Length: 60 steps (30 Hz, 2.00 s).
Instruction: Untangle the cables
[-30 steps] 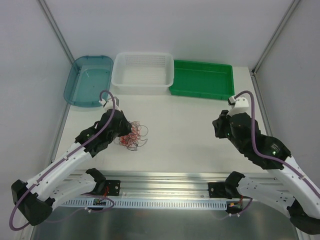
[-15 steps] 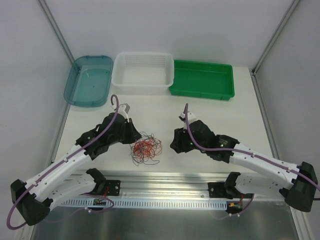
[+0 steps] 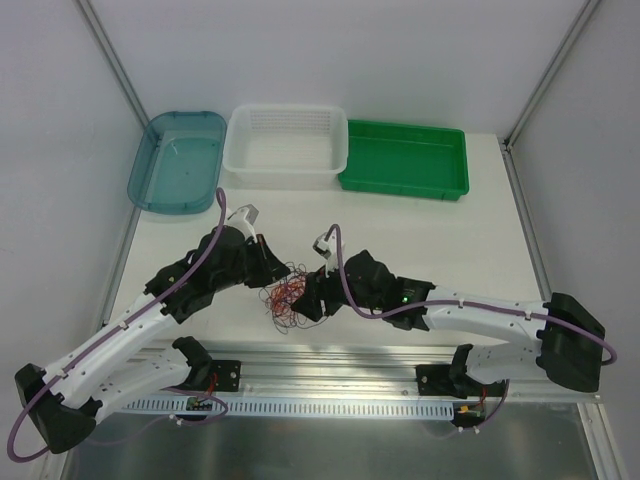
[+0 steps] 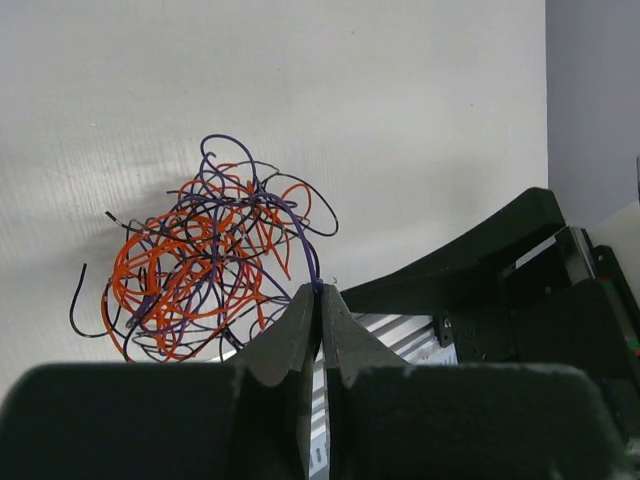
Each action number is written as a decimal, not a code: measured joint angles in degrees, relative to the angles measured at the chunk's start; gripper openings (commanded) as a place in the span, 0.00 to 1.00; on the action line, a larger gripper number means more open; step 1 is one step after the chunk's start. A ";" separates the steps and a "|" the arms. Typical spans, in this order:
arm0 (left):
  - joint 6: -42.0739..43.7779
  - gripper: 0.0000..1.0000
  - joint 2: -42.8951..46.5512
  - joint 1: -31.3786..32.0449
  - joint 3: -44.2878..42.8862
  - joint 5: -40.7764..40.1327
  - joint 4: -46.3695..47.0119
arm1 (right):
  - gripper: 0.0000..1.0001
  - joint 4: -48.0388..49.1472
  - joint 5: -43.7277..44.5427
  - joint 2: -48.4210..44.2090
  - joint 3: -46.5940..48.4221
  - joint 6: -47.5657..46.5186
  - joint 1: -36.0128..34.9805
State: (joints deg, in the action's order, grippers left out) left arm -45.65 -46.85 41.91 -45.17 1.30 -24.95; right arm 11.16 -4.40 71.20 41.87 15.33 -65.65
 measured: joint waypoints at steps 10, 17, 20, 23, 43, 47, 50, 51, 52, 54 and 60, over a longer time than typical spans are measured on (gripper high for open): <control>-1.51 0.00 -0.22 0.90 0.00 0.24 0.42 | 0.55 1.81 0.52 3.21 3.54 -7.39 -1.79; -1.55 0.00 -0.24 0.92 0.00 0.20 0.59 | 0.11 1.68 0.35 6.78 4.92 -10.21 -1.79; -1.51 0.01 -0.22 0.90 0.11 -0.26 0.68 | 0.01 0.61 0.72 6.84 4.92 -10.88 -1.79; -1.20 0.18 0.33 0.92 1.60 -1.99 1.09 | 0.01 -2.25 2.75 5.25 4.92 -11.61 -1.79; 3.08 0.76 9.01 0.90 10.75 0.44 6.05 | 0.01 -36.39 19.39 -8.44 28.15 -15.17 -1.79; 3.28 0.76 5.49 3.08 12.41 6.14 11.52 | 0.01 -39.12 21.14 -7.23 32.96 -15.47 -1.79; 3.30 0.74 1.55 8.28 12.96 5.99 14.23 | 0.01 -40.83 22.40 -6.29 35.78 -15.72 -1.77; 3.23 0.74 0.15 9.81 12.98 5.62 14.88 | 0.01 -41.27 22.67 -6.08 36.52 -15.89 -1.77; 3.15 0.73 -1.20 10.88 12.98 5.40 15.74 | 0.01 -41.64 22.97 -5.97 37.09 -16.04 -1.77; 2.91 0.72 -3.56 11.76 12.98 4.17 16.92 | 0.01 -42.05 23.32 -5.99 37.75 -16.26 -1.77; -6.99 0.71 -9.49 11.76 13.73 -1.73 20.35 | 0.01 -42.29 24.11 -6.16 37.66 -15.98 -1.73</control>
State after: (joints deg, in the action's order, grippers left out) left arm -52.64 -56.34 53.67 -31.44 -0.43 -4.60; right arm -31.14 19.70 65.04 79.53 -0.64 -67.37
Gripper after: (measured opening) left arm 0.713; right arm 0.020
